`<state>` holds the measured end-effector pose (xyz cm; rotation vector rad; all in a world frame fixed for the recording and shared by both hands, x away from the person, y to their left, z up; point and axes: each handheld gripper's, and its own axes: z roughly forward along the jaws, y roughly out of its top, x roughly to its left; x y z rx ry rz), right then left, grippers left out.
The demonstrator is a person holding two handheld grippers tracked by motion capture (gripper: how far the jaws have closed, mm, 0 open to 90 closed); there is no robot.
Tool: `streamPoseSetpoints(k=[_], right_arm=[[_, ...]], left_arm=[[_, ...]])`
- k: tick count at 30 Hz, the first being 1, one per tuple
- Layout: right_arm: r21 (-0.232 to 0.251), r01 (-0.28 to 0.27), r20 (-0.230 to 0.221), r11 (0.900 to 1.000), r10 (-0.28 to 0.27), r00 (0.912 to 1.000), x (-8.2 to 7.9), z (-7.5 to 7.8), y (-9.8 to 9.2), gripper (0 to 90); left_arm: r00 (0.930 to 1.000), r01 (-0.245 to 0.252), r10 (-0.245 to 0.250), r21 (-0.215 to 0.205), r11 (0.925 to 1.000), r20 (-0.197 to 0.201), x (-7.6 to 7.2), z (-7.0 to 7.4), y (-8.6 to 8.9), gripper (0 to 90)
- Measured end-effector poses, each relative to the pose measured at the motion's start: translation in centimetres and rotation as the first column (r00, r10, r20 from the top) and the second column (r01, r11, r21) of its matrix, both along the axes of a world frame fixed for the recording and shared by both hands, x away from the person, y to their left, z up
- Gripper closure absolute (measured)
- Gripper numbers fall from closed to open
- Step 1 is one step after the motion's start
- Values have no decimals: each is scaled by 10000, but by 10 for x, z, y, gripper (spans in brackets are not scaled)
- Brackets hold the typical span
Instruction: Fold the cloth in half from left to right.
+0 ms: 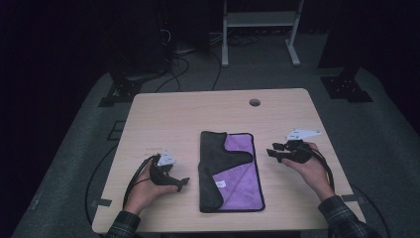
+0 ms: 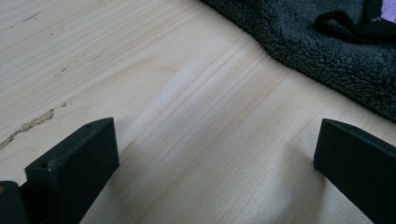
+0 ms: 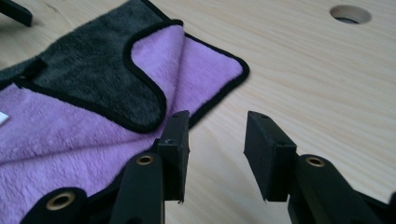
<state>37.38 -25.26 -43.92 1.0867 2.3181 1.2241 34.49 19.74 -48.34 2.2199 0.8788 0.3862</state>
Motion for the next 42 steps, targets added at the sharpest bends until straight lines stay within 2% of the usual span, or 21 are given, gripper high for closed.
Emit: streamPoseSetpoints(k=[16,22,24,36,42], right_arm=[[375,-822,-51,9959,825,9966,25,5,46,620],[277,-1302,-77,9911,1305,9914,33,5,68,634],[378,-1392,-122,9895,1398,9901,35,4,76,639],[112,-2030,-335,9791,2033,9785,48,-9,119,631],[-145,-2057,-358,9785,2050,9781,53,-18,134,626]], left_arm=[[10000,-43,43,1,10000,7,0,0,0,0],[10000,-41,41,1,10000,8,0,0,0,0],[10000,-54,54,-24,10000,33,0,0,0,0],[10000,-45,45,11,10000,28,0,0,0,0],[10000,-69,69,-29,10000,32,0,0,0,0]])
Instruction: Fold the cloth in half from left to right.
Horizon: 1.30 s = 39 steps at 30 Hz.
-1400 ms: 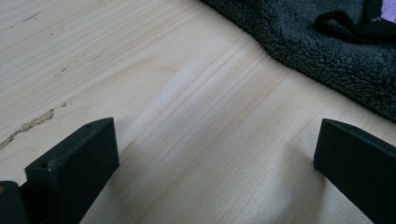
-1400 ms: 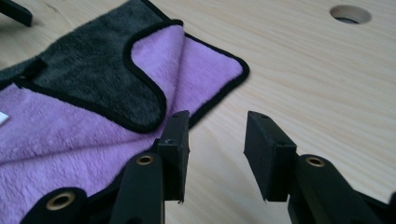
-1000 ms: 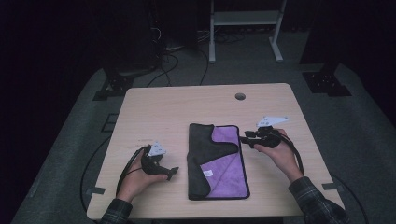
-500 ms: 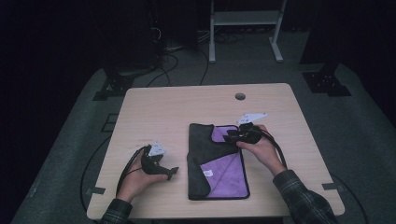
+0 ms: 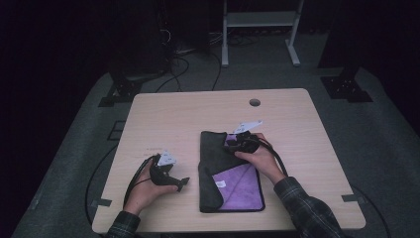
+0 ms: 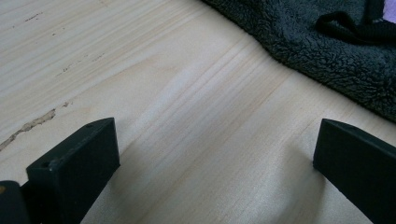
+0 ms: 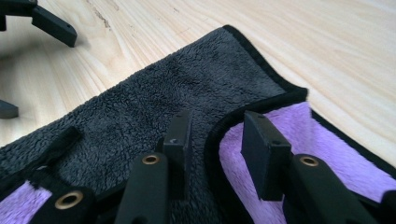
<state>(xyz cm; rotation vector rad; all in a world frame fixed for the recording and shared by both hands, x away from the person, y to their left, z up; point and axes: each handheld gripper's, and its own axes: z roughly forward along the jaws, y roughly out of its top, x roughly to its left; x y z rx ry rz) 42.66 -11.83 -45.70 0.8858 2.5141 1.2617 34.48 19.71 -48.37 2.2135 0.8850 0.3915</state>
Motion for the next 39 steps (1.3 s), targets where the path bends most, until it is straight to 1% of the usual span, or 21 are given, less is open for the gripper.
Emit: streamPoseSetpoints(k=[4,7,10,11,14,17,23,28,32,34,37,39], right_arm=[[-301,-27,-2,9995,27,10000,2,-8,6,626],[-602,42,119,9982,-35,9999,3,-14,9,634],[-837,194,340,9963,-166,9993,3,-15,10,709],[-839,208,328,9963,-181,9993,3,-15,10,732],[-762,271,268,9967,-251,9993,3,-16,9,810],[-622,329,254,9975,-314,9992,2,-14,7,847],[-227,539,343,9983,-531,9980,3,-3,-1,857],[138,963,559,9953,-969,9937,6,9,-16,859],[253,1466,625,9889,-1479,9870,11,13,-29,859],[354,1790,623,9832,-1809,9815,15,14,-38,859],[439,2149,553,9756,-2172,9746,20,13,-47,859],[411,2351,522,9711,-2371,9701,23,11,-52,859]], left_arm=[[10000,-7,7,4,10000,-3,0,0,0,0],[10000,-45,45,-1,10000,-3,0,0,0,0],[10000,-54,54,-1,10000,1,0,0,0,0],[10000,-59,59,-4,10000,-1,0,0,0,0],[10000,-67,67,-4,10000,2,0,0,-1,0],[10000,-64,64,-4,10000,2,0,0,-1,0],[10000,-61,61,-4,10000,4,0,0,-1,0],[10000,-66,66,-8,10000,8,0,0,-1,0],[10000,-76,76,-7,10000,11,0,0,-1,0],[10000,-81,81,-10,10000,10,0,0,-1,0],[10000,-82,82,-16,10000,4,0,0,-1,0],[10000,-84,84,-15,10000,5,0,0,-1,0]])
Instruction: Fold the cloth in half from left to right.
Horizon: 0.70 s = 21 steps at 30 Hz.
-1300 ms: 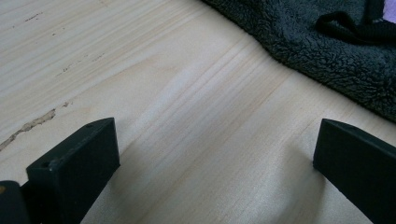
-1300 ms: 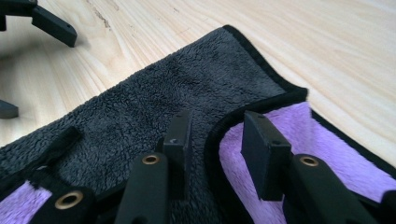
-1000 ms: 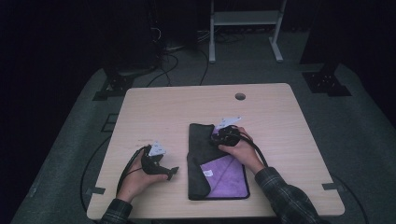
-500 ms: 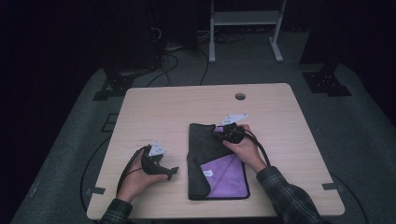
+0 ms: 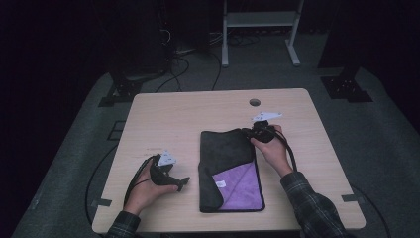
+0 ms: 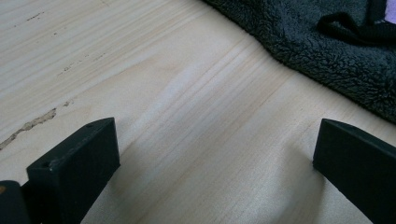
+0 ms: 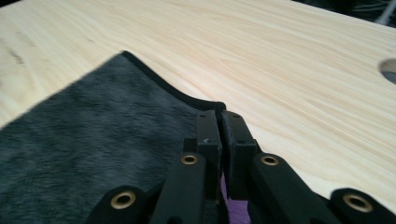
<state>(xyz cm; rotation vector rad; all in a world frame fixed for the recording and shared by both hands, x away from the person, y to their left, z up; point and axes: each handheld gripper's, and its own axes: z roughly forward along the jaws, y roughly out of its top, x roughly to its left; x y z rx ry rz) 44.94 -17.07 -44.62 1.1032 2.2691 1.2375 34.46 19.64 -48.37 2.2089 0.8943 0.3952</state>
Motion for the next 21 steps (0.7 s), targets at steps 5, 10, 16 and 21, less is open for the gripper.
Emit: streamPoseSetpoints(k=[5,10,16,21], right_arm=[[-163,427,-146,9990,-429,9990,8,-9,-8,858],[-461,672,-431,9967,-692,9967,16,-25,-13,858],[-496,1078,-532,9929,-1104,9925,21,-32,-19,769],[-289,1285,-357,9913,-1295,9909,18,-22,-30,706]], left_arm=[[10000,-20,20,5,10000,-1,0,0,0,0],[10000,-33,33,10,10000,-3,0,0,0,0],[10000,-47,47,24,10000,0,-1,0,0,0],[10000,-52,52,12,10000,12,-1,0,0,0]])
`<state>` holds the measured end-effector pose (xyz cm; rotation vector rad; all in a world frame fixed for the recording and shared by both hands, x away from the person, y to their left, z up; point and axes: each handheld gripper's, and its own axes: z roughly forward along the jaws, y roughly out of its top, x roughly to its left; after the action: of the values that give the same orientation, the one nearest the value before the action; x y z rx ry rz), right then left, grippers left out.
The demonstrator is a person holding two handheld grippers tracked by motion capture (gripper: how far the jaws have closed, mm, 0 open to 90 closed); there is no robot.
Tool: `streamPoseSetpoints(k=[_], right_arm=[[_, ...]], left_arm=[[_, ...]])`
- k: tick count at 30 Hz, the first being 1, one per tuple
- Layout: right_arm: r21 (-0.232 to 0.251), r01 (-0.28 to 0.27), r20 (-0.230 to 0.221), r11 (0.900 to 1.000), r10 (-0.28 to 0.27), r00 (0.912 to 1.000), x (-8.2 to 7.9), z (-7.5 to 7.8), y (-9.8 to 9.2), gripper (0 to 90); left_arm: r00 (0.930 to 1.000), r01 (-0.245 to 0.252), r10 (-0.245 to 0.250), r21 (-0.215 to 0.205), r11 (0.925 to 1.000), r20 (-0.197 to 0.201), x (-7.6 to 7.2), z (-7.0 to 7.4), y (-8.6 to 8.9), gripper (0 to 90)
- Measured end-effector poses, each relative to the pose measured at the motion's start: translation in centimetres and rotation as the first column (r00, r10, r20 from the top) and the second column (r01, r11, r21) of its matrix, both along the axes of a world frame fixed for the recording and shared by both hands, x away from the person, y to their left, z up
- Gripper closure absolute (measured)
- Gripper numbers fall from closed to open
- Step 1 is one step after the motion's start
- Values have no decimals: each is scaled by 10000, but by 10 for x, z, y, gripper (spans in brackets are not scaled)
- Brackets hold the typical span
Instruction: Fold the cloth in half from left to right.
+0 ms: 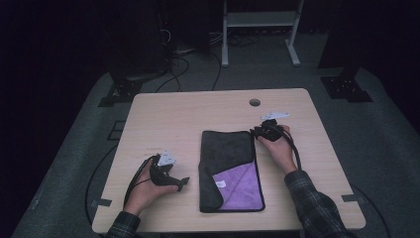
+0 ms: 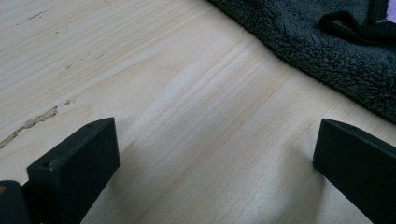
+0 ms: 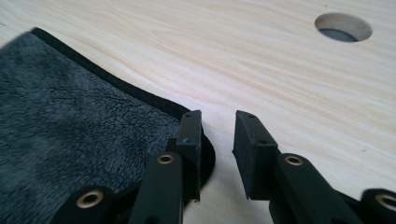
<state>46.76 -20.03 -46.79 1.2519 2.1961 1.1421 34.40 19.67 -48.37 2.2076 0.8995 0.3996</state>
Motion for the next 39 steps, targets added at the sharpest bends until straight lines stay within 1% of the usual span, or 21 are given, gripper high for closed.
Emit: streamPoseSetpoints(k=[3,5,9,10,12,15,18,23,26,27,29,33,36,39], right_arm=[[-69,-242,137,9997,243,9996,-7,9,-2,688],[82,-423,173,9991,421,9990,-14,15,-2,680],[101,-983,306,9951,979,9947,-29,23,5,647],[124,-1118,222,9937,1115,9935,-33,25,8,636],[308,-1404,220,9896,1398,9899,-41,28,13,621],[398,-1838,223,9822,1831,9828,-52,29,21,605],[490,-2253,118,9731,2250,9743,-63,29,32,598],[699,-2961,-123,9526,2977,9546,-80,25,51,590],[907,-3336,-310,9383,3375,9408,-88,21,63,586],[950,-3420,-333,9349,3464,9375,-90,21,67,584],[947,-3724,-372,9232,3771,9254,-94,18,78,576],[1138,-4119,-540,9041,4196,9061,-99,14,97,568],[1068,-4435,-603,8899,4510,8905,-102,11,110,562],[1042,-4650,-763,8792,4732,8776,-104,6,120,543]], left_arm=[[10000,-6,6,-16,10000,14,0,0,0,0],[10000,-2,2,-12,10000,13,0,0,0,0],[10000,-6,6,-16,10000,18,0,0,0,0],[10000,0,0,5,10000,-1,0,0,0,0],[10000,1,-1,1,10000,3,0,0,0,0],[10000,5,-5,8,10000,-2,0,0,0,0],[10000,-13,13,-19,10000,-3,0,0,0,0],[10000,-15,15,-22,10000,0,0,0,0,0],[10000,3,-3,9,10000,-6,0,0,0,0],[10000,3,-3,9,10000,-7,0,0,0,0],[10000,1,-1,13,10000,-12,0,0,0,0],[10000,-2,2,3,10000,-9,0,0,0,0],[10000,1,-1,7,10000,-12,0,0,0,0],[10000,1,-1,5,10000,-10,0,0,0,0]])
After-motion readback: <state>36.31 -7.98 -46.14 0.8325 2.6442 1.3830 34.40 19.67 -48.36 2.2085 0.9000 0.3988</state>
